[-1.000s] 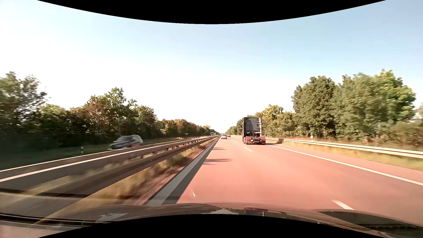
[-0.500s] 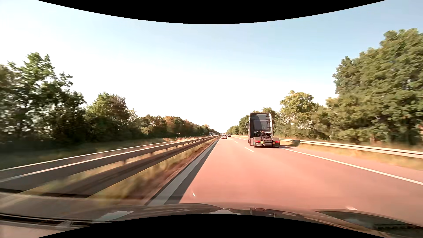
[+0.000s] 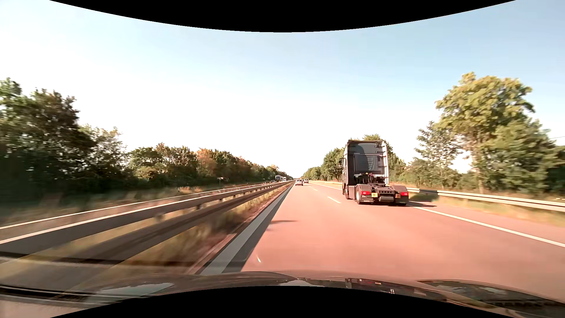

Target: Follow the waypoints while adhering to traffic rules and regulations

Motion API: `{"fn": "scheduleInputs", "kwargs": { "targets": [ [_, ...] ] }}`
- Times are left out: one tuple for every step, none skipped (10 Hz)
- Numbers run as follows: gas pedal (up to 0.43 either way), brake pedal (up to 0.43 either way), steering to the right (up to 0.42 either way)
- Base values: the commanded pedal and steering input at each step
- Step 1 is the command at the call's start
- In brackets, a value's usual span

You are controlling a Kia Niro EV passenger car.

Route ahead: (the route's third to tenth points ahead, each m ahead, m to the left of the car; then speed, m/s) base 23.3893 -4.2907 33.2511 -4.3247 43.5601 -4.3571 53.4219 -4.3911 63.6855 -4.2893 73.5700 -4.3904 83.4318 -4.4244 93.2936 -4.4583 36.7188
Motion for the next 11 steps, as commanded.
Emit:
{"fn": "scheduleInputs", "kwargs": {
  "targets": [
    [0.358,0.006,0.001],
    [0.358,0.006,0.001],
    [0.358,0.006,0.000],
    [0.358,0.006,0.000],
    [0.358,0.012,0.000],
    [0.358,0.006,-0.001],
    [0.358,0.006,-0.001],
    [0.358,0.006,-0.002],
    [0.358,0.006,-0.002],
    [0.358,0.006,-0.002],
    [0.358,0.006,-0.003]
  ]
}}
